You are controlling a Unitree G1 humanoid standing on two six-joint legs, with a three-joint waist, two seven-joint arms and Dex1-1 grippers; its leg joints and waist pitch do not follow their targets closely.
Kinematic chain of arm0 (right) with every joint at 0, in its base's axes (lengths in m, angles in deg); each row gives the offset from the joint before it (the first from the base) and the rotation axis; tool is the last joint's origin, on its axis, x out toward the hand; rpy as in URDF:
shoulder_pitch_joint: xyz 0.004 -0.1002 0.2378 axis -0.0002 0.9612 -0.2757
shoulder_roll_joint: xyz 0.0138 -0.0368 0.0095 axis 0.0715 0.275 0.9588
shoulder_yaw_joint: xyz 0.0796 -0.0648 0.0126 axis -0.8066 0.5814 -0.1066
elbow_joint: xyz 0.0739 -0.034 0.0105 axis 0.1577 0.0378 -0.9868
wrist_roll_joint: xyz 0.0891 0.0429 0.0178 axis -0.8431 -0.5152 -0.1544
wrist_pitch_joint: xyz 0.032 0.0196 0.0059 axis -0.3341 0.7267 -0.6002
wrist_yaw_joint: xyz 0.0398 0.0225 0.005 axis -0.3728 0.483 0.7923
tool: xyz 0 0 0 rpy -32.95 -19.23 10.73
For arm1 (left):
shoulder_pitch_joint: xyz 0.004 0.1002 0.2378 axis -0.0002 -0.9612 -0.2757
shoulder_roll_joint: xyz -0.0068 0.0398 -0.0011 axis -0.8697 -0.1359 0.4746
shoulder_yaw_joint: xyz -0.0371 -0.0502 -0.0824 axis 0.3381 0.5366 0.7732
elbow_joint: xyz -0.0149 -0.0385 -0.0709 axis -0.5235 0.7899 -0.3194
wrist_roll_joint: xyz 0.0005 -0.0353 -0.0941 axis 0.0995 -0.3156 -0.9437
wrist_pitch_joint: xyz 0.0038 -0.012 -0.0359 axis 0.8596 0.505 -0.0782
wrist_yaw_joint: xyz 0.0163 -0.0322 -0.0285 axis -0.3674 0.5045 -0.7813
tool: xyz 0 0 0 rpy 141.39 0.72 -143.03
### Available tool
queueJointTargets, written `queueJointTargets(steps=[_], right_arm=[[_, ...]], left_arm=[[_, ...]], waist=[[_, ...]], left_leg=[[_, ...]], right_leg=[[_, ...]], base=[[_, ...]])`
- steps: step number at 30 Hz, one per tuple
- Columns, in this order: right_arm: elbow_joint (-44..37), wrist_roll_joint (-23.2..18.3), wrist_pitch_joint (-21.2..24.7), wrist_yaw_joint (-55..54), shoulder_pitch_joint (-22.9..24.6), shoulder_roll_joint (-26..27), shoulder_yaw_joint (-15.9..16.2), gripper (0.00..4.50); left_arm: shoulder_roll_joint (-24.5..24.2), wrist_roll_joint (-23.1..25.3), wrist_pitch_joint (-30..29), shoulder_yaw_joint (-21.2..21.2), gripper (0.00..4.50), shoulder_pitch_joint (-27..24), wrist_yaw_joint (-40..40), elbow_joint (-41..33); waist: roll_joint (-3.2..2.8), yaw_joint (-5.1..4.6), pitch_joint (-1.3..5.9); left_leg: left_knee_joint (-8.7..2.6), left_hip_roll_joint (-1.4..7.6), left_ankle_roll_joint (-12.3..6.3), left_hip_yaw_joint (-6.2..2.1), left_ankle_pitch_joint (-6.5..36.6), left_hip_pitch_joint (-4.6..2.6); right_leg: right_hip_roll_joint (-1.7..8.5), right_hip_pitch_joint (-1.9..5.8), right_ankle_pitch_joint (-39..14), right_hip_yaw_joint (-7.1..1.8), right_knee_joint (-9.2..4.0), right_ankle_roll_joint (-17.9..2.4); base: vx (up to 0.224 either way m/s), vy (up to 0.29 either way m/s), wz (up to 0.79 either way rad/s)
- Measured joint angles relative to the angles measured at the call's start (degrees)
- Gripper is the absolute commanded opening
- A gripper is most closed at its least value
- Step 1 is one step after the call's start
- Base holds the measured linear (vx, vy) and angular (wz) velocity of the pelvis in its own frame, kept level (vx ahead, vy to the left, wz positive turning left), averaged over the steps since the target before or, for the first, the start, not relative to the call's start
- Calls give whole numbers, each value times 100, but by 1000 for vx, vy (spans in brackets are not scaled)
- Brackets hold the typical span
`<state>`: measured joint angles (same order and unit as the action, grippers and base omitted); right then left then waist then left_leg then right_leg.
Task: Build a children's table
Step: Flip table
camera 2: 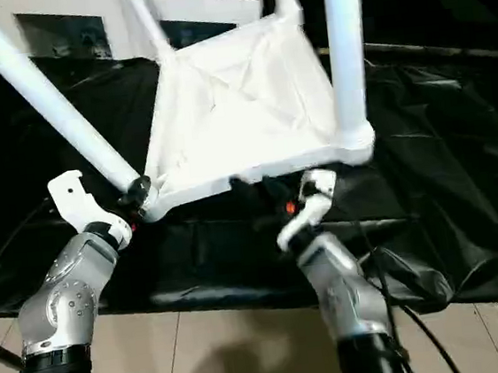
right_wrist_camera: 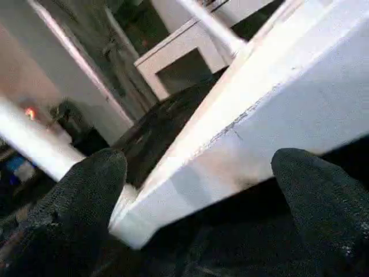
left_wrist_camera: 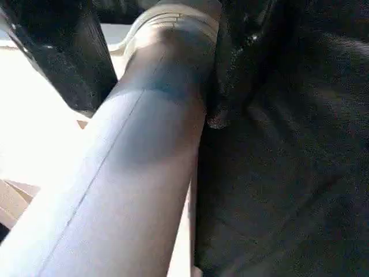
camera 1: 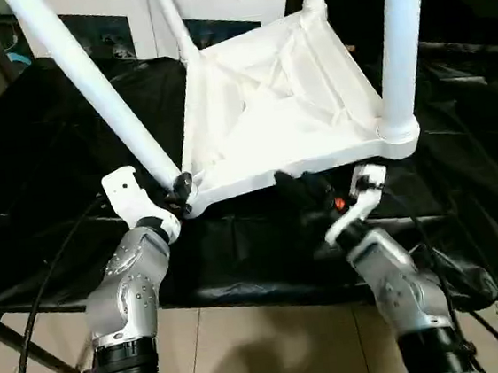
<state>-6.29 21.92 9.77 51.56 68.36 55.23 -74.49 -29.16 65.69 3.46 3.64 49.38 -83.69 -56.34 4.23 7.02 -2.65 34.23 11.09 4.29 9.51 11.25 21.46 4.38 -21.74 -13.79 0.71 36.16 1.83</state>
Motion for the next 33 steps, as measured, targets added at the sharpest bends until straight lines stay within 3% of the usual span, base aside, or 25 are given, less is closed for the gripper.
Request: queueJointTargets(steps=[3, 9, 25, 33], right_arm=[[341, -197, -1, -76, -287, 99, -203, 450], [850, -288, -14, -344, -776, 141, -477, 450], [936, -417, 118, -647, -787, 145, -845, 450], [2059, -392, -79, -650, -1665, 66, -1060, 450]], left_arm=[[17, 0, -31, -1, 224, 21, 41, -4], [98, 1, -66, -2, 224, 67, 96, 0], [245, -36, -40, 114, 224, 71, 122, -15], [257, -56, -185, 95, 224, 53, 107, -120]], waist=[[0, -74, 0], [3, -132, 0], [12, -117, -2], [12, -108, -2]], left_leg=[[0, 0, 2, 0, -2, 1], [0, 0, -12, 14, -12, 11], [2, 0, -35, 16, -26, 24], [8, 1, -40, 18, -30, 43]], right_leg=[[0, -2, 3, 0, 0, -1], [0, -10, 3, 1, 0, -1], [0, -16, 4, 5, 0, 0], [1, -26, 7, 12, 2, -2]], base=[[0, 0, 0], [0, 0, 0], [0, 0, 0], [0, 0, 0]])
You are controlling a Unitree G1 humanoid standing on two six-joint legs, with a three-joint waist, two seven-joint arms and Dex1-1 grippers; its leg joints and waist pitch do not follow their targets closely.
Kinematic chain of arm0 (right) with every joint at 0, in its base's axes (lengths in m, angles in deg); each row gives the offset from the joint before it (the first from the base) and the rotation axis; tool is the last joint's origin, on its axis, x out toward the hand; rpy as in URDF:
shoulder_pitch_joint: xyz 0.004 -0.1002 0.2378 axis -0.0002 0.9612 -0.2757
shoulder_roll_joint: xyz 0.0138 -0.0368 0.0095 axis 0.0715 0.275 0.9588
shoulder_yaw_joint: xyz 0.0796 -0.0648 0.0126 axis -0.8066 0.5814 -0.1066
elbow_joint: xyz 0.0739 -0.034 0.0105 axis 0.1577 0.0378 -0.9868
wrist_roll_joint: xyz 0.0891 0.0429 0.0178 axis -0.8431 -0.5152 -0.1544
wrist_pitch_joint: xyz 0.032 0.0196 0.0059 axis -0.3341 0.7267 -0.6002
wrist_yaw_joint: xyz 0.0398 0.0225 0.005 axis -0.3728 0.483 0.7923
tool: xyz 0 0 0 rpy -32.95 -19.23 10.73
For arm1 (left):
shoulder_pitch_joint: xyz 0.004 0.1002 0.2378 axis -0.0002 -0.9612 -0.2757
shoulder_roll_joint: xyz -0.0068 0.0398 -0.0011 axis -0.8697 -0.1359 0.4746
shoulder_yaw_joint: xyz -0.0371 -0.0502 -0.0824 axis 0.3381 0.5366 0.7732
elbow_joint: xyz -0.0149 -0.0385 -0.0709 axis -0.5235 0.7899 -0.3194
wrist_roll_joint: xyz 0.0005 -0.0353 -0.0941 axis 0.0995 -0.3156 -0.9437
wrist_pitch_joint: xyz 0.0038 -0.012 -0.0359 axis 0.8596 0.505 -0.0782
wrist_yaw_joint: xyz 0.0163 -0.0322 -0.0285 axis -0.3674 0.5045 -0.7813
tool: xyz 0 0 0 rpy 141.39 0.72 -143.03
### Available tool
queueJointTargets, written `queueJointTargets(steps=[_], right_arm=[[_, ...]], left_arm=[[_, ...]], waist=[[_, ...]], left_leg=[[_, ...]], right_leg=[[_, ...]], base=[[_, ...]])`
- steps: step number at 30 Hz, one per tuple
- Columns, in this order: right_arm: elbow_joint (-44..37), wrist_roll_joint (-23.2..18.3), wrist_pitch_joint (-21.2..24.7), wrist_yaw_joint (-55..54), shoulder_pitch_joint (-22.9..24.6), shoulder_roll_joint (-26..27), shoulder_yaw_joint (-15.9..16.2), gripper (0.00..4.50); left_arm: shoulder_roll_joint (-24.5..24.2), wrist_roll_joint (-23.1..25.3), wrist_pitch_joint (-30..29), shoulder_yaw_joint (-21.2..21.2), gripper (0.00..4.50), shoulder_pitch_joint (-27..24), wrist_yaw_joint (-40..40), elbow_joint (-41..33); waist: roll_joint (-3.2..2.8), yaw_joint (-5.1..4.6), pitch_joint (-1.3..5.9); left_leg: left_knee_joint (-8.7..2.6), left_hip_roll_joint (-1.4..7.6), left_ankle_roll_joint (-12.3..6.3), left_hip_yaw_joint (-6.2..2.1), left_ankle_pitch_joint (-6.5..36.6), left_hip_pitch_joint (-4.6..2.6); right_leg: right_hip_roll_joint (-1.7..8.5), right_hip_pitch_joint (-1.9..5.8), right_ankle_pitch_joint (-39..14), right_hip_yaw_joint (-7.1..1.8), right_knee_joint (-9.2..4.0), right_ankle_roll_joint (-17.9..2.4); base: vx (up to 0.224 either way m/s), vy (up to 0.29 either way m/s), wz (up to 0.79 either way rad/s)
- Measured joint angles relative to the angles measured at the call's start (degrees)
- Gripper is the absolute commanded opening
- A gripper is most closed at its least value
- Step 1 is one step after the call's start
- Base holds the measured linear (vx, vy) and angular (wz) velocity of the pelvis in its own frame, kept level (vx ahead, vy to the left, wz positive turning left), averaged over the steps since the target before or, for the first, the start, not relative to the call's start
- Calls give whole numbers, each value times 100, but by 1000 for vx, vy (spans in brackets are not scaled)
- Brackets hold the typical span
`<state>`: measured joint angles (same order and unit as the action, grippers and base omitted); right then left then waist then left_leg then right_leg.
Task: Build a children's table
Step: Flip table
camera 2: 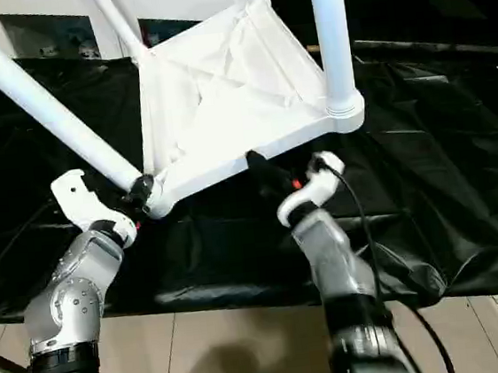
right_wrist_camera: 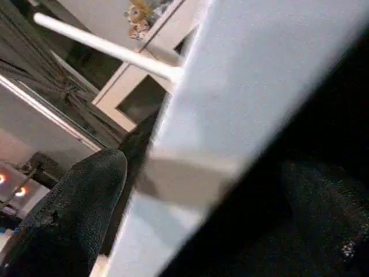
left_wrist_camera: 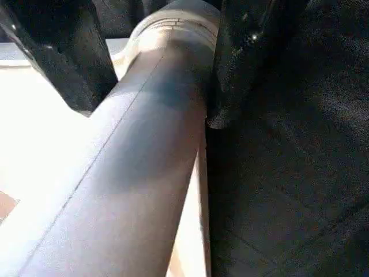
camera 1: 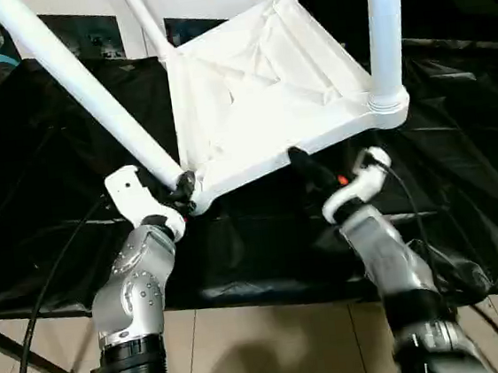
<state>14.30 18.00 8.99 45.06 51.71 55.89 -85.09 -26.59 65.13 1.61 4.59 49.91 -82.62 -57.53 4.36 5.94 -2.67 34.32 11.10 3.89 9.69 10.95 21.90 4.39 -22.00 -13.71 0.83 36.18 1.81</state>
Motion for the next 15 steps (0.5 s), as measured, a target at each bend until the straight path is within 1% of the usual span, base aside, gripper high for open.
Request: queueJointTargets(steps=[5, 10, 11, 15], right_arm=[[789, 10, -119, -6, -604, -55, -111, 450], [1448, -66, -195, -4, -1072, -65, -387, 450], [1494, -74, -214, -4, -1106, -72, -422, 422], [1881, -176, -294, -3, -1341, -106, -651, 410]], left_arm=[[5, -47, -115, -13, 224, -85, -21, -150], [7, -64, -242, -66, 224, -212, -81, -341], [8, -64, -259, -68, 224, -214, -80, -352], [10, -64, -330, -69, 224, -259, -79, -430]], waist=[[3, 22, 1], [7, 53, -1], [8, 52, -2], [9, 43, -2]], left_leg=[[9, 1, -5, 2, 0, 10], [15, 2, -9, 4, 0, 12], [15, 2, -11, 5, -2, 12], [17, 2, -16, 5, -6, 11]], right_leg=[[0, -4, 0, 2, 1, -1], [1, -5, 1, 2, 4, -2], [1, -5, 3, 2, 4, -5], [1, -5, 10, 2, 7, -5]], base=[[0, 0, 0], [0, 0, 0], [0, 0, 0], [0, 0, 0]])
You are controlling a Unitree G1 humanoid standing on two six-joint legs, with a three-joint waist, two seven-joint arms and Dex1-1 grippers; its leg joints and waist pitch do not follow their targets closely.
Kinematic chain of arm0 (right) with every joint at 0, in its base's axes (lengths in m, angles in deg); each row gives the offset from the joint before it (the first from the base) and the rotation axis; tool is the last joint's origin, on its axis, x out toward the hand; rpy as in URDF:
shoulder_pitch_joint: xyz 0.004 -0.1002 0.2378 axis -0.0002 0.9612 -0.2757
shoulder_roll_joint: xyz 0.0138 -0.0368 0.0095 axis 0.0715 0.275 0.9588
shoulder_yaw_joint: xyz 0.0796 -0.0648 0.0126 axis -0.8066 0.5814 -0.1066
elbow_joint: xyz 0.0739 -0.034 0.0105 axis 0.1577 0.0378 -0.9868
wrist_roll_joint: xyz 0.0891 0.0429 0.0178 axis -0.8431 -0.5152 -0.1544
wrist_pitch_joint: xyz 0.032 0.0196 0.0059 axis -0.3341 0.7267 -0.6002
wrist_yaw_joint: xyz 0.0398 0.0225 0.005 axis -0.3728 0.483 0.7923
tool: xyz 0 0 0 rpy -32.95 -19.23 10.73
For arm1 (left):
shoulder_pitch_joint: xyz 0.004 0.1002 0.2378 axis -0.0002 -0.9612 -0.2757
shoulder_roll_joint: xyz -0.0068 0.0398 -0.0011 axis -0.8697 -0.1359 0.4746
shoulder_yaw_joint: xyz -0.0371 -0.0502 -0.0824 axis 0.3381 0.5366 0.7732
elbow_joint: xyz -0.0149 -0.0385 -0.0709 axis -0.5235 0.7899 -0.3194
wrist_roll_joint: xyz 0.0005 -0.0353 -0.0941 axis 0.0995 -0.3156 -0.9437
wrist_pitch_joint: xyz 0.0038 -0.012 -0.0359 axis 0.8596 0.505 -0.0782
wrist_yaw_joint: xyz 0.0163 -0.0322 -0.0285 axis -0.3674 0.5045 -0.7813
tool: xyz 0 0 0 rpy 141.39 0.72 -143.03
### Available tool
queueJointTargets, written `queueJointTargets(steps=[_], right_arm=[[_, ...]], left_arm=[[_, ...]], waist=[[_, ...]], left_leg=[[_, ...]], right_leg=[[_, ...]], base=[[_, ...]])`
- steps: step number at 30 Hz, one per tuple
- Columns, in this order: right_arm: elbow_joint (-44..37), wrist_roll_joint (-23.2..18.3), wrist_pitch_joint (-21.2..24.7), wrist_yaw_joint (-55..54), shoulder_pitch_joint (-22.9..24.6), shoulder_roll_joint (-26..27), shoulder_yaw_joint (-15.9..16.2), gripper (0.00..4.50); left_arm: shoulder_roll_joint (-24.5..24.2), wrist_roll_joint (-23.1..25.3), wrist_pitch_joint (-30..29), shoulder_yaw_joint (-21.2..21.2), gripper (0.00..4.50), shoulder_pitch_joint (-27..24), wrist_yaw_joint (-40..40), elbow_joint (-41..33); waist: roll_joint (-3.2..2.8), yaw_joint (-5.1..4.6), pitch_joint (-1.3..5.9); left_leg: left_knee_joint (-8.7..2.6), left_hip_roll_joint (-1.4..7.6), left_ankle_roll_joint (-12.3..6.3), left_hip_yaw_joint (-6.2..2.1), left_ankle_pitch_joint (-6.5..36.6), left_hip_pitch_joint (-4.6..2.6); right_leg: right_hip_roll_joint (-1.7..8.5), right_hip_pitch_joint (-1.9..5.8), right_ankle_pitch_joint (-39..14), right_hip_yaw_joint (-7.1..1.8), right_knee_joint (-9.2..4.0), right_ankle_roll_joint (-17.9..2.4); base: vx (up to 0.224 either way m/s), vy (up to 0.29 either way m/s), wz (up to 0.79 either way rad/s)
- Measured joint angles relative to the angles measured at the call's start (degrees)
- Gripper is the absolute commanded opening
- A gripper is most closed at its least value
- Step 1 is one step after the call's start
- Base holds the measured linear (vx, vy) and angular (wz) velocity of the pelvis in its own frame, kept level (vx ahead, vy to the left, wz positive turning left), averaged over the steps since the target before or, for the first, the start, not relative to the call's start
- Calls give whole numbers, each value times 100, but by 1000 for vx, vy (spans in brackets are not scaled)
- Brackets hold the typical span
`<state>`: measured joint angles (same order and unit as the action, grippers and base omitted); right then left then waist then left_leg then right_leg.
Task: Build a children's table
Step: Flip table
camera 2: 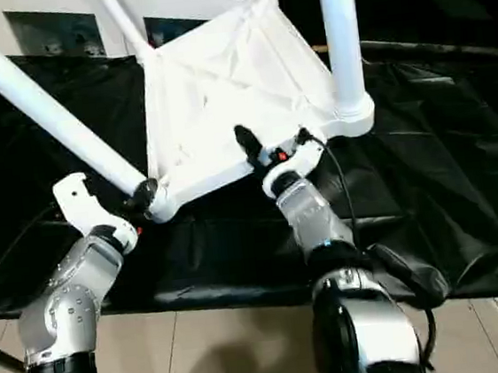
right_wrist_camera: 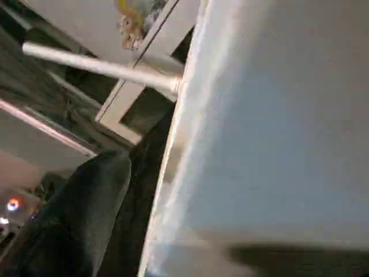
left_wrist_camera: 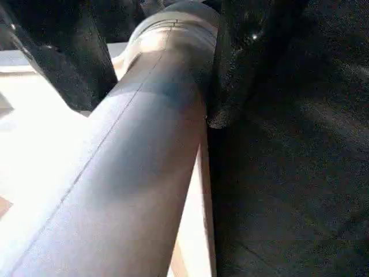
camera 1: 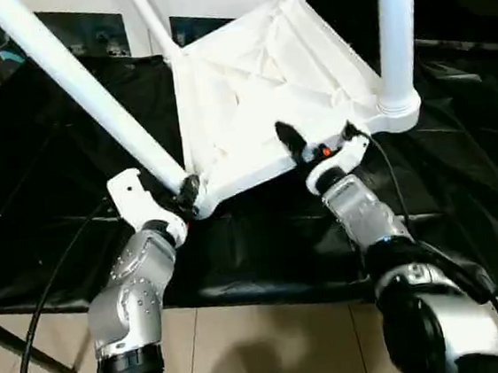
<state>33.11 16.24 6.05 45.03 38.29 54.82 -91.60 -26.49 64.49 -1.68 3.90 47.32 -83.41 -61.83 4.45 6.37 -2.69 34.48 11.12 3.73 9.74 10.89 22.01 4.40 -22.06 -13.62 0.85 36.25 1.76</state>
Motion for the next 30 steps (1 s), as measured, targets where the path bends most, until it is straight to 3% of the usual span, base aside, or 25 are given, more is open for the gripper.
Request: queueJointTargets(steps=[9, 11, 13, 16, 18, 21, 25, 26, 30], right_arm=[[354, 1, -64, 6, -110, -81, -166, 329], [445, 11, -98, 26, -154, -94, -201, 329], [497, 31, -120, 46, -165, -120, -225, 293], [520, 41, -141, 91, -182, -122, -254, 285], [526, 54, -155, 100, -184, -124, -256, 251], [557, 104, -261, 119, -194, -125, -252, 233], [628, 133, -396, 67, -192, -185, -322, 215], [628, 132, -418, 54, -192, -185, -334, 214], [603, 135, -514, 4, -195, -293, -368, 214]], left_arm=[[7, 0, -94, -26, 224, -75, 0, -133], [11, 0, -119, -27, 224, -74, 0, -141], [17, 0, -140, -33, 224, -74, 0, -148], [19, 0, -160, -37, 224, -74, 0, -148], [19, 1, -167, -42, 224, -74, 0, -148], [19, -15, -184, -42, 294, -74, -20, -147], [-15, -418, -320, 52, 305, -106, -276, -170], [-124, -496, -382, 76, 329, -141, -373, -203], [-452, -627, -640, 83, 343, -417, -742, -249]], waist=[[0, -5, 0], [-1, -5, 1], [-1, -2, 1], [-7, -3, 4], [-9, -2, 5], [-12, 1, 7], [-16, 29, 3], [-21, 29, 1], [-54, 61, -5]], left_leg=[[1, 1, -1, 1, -1, 1], [2, 1, -1, 1, -1, 0], [3, 1, -1, 1, -2, 0], [5, 1, -1, 1, -2, -1], [6, 1, -1, 1, -2, -1], [6, 1, 0, 0, -3, -1], [8, 2, 3, 1, -4, 3], [8, 2, 3, 1, -5, 3], [8, 3, 2, 1, -10, 6]], right_leg=[[0, -1, 1, 0, 1, 0], [0, -1, 1, 0, 2, 0], [0, -1, 2, 0, 3, -1], [0, -1, 2, 0, 7, -1], [0, -1, 2, 0, 9, -1], [0, -1, 2, 0, 10, -2], [1, -1, 2, 3, 11, -2], [1, -1, 2, 4, 12, -2], [2, -1, 2, 6, 13, -2]], base=[[0, 0, 0], [0, 0, 0], [0, 0, 0], [0, 0, 0], [0, 0, 0], [0, 0, 0], [0, 0, 0], [0, 0, 0], [0, 0, 0]])
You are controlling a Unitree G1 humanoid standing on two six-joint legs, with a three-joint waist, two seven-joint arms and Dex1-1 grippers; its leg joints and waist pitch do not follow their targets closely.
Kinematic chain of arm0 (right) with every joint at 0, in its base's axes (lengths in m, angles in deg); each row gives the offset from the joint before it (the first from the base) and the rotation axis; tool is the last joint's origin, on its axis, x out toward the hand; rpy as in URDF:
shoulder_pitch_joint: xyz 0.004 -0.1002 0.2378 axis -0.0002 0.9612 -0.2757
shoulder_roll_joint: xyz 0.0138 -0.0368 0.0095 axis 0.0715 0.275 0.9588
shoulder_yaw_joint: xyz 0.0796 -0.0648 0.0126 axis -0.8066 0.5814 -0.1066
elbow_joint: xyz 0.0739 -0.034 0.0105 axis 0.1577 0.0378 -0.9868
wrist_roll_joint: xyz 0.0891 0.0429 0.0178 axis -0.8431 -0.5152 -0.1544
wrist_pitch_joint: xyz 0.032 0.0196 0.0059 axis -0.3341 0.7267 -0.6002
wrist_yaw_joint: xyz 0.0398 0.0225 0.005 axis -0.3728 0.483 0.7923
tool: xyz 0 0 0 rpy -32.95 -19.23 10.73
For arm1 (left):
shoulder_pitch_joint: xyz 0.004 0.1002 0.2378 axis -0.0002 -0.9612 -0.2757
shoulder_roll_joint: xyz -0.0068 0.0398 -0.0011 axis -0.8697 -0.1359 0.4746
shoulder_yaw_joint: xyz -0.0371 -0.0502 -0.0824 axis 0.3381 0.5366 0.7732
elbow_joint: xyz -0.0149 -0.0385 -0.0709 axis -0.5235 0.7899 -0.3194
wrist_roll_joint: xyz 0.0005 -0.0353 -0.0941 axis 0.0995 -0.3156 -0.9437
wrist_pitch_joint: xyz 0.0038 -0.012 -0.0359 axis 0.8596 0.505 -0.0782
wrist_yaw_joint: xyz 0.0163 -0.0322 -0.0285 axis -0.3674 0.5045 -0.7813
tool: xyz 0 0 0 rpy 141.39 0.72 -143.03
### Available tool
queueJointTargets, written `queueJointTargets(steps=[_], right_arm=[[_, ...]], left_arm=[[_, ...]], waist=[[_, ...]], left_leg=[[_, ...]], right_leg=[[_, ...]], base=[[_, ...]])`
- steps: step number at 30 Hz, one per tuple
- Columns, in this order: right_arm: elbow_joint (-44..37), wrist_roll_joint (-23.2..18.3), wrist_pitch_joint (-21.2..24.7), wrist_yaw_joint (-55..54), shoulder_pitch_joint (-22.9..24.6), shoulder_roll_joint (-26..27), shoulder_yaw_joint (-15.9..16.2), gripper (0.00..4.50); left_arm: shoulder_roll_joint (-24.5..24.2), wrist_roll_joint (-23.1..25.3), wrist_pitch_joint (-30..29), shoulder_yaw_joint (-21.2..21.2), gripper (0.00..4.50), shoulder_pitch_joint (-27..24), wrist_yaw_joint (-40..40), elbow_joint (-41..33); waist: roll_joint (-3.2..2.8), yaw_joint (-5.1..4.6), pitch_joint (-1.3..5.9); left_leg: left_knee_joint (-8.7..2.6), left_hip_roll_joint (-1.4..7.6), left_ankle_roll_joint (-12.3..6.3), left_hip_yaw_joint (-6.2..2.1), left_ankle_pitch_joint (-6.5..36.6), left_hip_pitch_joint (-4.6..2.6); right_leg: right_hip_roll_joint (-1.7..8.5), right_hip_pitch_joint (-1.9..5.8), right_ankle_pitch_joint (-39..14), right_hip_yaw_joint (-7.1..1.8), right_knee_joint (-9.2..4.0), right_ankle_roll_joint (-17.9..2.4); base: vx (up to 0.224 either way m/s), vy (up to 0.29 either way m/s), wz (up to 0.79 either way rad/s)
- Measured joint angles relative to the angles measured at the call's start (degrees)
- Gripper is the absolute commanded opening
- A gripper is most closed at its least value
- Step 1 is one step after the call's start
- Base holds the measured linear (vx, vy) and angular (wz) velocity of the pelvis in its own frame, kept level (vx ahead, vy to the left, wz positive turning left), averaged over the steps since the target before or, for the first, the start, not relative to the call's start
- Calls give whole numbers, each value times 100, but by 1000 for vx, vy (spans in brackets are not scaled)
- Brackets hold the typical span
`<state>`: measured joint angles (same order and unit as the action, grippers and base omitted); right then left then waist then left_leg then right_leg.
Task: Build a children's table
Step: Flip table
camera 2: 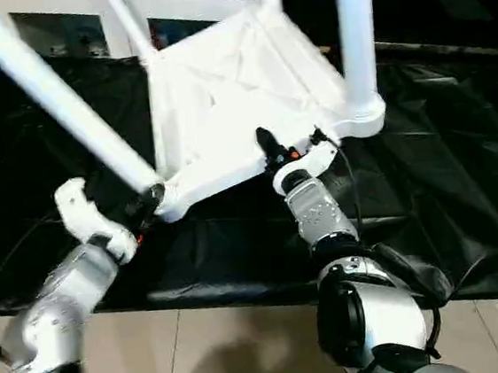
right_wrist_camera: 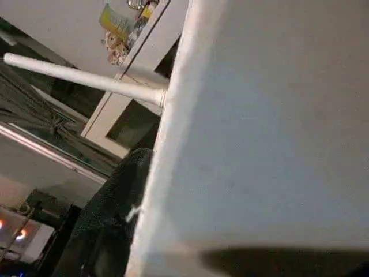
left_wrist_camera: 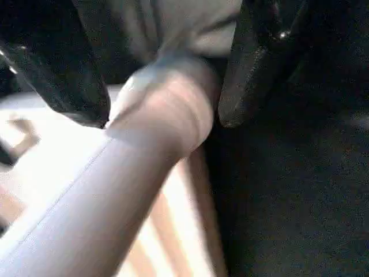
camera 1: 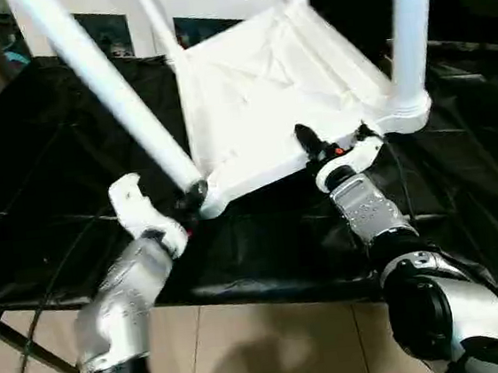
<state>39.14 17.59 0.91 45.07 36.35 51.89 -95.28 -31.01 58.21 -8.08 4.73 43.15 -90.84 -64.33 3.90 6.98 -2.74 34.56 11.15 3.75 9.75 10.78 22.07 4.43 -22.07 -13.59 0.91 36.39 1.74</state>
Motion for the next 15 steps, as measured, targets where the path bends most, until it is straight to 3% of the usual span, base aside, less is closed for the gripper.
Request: queueJointTargets(steps=[2, 8, 15], right_arm=[[-147, 8, -1, -98, 3, -62, -13, 212], [-607, 65, -64, -403, 78, -309, -72, 209], [-1423, 284, 98, -630, 523, -556, 112, 206]], left_arm=[[-294, -101, -105, 2, 371, -220, -262, -20], [-770, -155, -171, 74, 377, -523, -810, -43], [-1301, 44, 98, -768, 377, -597, -1527, -620]], waist=[[-25, 5, -13], [-83, 69, -51], [-95, 95, -52]], left_leg=[[0, 0, -1, -1, -4, 1], [-1, 1, 0, 0, -21, 11], [-4, 1, 11, 2, -31, 2]], right_leg=[[0, 0, 0, 1, 3, 0], [1, -1, 2, 0, 11, 4], [1, -5, 3, -2, 25, 5]], base=[[0, 0, 0], [0, 0, 0], [0, 0, 0]])
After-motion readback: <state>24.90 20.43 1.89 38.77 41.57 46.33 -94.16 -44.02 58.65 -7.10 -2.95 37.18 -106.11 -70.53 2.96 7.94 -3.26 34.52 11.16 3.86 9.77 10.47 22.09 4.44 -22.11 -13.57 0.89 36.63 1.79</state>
